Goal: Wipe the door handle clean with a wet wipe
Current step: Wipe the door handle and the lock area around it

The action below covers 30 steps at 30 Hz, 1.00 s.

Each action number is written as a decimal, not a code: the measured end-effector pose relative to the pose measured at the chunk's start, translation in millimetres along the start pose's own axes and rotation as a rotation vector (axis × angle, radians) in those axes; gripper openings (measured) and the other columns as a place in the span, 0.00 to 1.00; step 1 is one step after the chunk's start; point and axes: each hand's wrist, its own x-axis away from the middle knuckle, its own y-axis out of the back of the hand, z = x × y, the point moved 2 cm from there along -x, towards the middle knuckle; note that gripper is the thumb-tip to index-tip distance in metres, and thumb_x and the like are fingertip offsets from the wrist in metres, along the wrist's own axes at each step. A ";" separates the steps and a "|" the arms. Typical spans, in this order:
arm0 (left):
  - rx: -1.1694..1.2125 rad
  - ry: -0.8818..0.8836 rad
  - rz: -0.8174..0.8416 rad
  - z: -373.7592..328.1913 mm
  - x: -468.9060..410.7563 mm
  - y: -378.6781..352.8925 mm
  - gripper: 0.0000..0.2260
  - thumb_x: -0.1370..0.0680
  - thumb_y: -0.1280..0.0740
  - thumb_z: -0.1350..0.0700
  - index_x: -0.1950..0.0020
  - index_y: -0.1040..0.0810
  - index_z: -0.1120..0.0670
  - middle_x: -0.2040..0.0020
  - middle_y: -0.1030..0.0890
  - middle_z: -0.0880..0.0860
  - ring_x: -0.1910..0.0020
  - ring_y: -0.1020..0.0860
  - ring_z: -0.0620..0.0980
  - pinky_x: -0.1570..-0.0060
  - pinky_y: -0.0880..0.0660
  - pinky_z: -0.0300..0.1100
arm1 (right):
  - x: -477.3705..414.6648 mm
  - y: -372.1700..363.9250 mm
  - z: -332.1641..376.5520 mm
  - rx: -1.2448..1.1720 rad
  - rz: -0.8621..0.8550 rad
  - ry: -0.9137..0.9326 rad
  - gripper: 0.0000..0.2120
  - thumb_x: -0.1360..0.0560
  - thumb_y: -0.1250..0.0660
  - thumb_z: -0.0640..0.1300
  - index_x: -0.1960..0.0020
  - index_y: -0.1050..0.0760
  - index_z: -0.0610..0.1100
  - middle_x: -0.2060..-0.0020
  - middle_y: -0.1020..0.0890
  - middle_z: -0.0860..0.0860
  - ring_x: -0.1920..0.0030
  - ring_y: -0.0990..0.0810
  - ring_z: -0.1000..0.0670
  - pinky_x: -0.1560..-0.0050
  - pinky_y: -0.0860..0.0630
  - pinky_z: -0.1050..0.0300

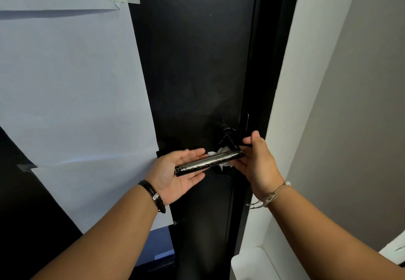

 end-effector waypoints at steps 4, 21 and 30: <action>0.062 0.073 0.035 7.4 -7.7 4.6 0.18 0.23 0.45 0.52 0.44 0.21 0.59 0.44 0.19 0.58 0.40 0.23 0.56 0.41 0.30 0.49 | 0.1 -0.8 5.7 -0.010 -0.006 0.030 0.15 0.22 0.49 0.55 0.52 0.33 0.45 0.56 0.19 0.41 0.51 0.19 0.43 0.48 0.22 0.48; -0.362 0.266 0.302 -18.4 -26.3 -17.8 0.20 0.24 0.44 0.45 0.36 0.28 0.51 0.37 0.24 0.55 0.35 0.28 0.56 0.34 0.35 0.51 | -9.8 0.8 12.1 0.195 0.055 0.011 0.08 0.28 0.36 0.35 0.55 0.30 0.46 0.62 0.22 0.47 0.55 0.20 0.43 0.46 0.22 0.42; -0.317 0.264 0.322 -21.0 -27.7 -21.6 0.25 0.22 0.48 0.44 0.32 0.31 0.57 0.34 0.26 0.58 0.35 0.27 0.53 0.36 0.31 0.47 | -8.3 -0.5 7.4 0.206 0.103 0.028 0.07 0.27 0.37 0.36 0.53 0.30 0.47 0.60 0.21 0.47 0.49 0.20 0.39 0.43 0.24 0.38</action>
